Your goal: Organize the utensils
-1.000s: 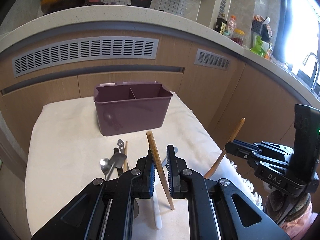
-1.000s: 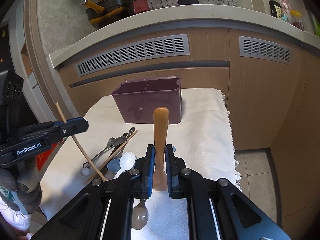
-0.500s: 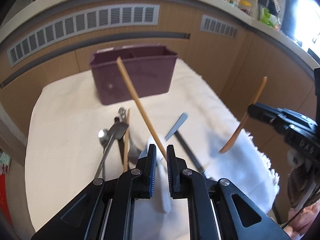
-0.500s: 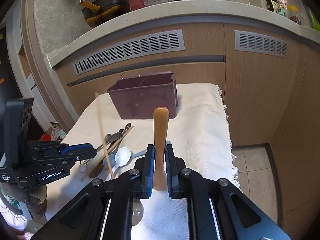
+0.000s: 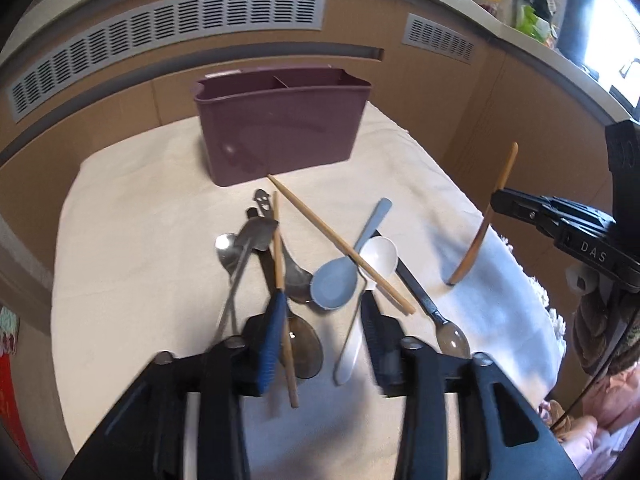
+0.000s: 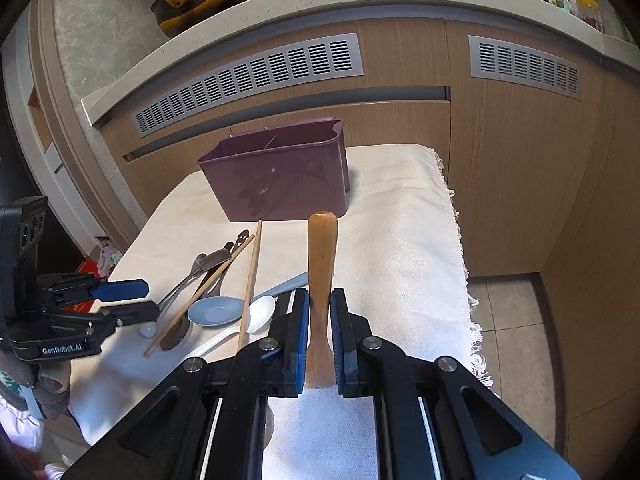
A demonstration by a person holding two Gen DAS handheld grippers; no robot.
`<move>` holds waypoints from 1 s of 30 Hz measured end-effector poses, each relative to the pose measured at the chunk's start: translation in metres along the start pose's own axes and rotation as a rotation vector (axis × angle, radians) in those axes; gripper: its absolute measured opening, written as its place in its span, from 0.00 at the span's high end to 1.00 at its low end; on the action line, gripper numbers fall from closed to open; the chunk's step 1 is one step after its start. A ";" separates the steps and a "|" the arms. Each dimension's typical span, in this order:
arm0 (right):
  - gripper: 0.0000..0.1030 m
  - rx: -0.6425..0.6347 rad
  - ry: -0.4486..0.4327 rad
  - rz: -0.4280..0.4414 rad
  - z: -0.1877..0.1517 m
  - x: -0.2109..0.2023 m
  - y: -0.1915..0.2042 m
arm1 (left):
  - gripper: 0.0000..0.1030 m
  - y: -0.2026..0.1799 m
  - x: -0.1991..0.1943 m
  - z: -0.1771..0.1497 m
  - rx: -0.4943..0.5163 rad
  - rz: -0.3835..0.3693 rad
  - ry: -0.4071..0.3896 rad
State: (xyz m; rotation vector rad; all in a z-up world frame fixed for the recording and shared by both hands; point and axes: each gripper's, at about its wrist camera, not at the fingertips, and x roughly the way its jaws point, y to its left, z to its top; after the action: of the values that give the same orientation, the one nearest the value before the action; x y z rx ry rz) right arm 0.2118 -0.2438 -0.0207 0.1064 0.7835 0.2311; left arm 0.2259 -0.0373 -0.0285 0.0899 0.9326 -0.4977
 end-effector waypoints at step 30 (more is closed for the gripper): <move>0.90 0.008 -0.061 -0.022 0.009 -0.025 -0.013 | 0.57 0.010 0.121 0.081 -0.242 -0.014 0.333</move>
State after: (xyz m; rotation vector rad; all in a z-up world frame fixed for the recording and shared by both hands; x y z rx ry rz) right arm 0.2031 -0.2623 0.0005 0.1121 0.7246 0.2025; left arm 0.3506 -0.0962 -0.0765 -0.0555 1.3135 -0.3851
